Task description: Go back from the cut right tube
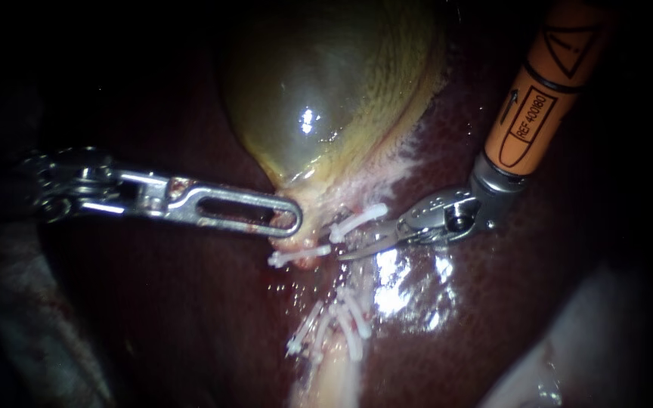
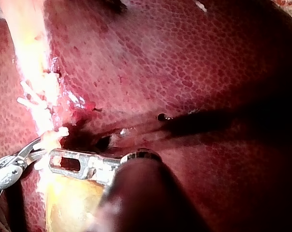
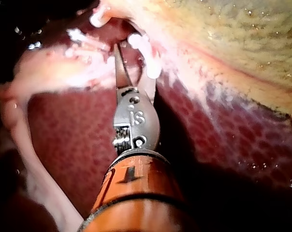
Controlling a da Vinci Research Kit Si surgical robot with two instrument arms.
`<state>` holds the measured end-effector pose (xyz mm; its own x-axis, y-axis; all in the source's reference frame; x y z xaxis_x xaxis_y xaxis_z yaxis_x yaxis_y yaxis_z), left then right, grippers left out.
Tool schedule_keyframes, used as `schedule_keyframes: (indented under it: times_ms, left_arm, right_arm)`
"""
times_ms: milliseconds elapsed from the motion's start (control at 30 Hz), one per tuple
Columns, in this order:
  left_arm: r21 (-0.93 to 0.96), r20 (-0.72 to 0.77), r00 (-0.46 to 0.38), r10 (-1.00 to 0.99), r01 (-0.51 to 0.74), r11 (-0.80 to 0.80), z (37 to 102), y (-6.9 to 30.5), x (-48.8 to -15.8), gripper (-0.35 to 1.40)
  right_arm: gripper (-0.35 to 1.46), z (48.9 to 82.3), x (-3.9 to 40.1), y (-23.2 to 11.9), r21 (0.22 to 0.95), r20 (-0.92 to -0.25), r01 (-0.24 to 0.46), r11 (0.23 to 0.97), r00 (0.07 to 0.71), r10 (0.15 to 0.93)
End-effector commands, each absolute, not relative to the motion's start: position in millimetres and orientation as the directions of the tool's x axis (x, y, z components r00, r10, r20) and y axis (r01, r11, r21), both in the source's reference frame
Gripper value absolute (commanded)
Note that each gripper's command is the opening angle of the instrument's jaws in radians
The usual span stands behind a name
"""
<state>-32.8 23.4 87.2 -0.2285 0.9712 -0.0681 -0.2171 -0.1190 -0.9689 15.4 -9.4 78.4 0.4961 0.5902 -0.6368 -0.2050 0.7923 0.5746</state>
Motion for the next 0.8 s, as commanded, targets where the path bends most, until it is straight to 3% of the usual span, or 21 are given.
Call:
schedule_keyframes:
  times_ms: [33,800]
  left_arm:
    - [-0.969,-0.068,-0.229,0.971,-0.217,-0.119,87.2,23.4,-32.8,-0.35]
    - [-0.969,-0.069,-0.230,0.971,-0.216,-0.120,87.5,23.4,-32.8,-0.35]
  right_arm:
    - [0.64,78.3,15.4,-9.4,0.576,-0.637,-0.202,0.792,0.496,0.590]
    - [0.64,75.2,11.9,-10.1,0.596,-0.636,-0.176,0.784,0.492,0.594]
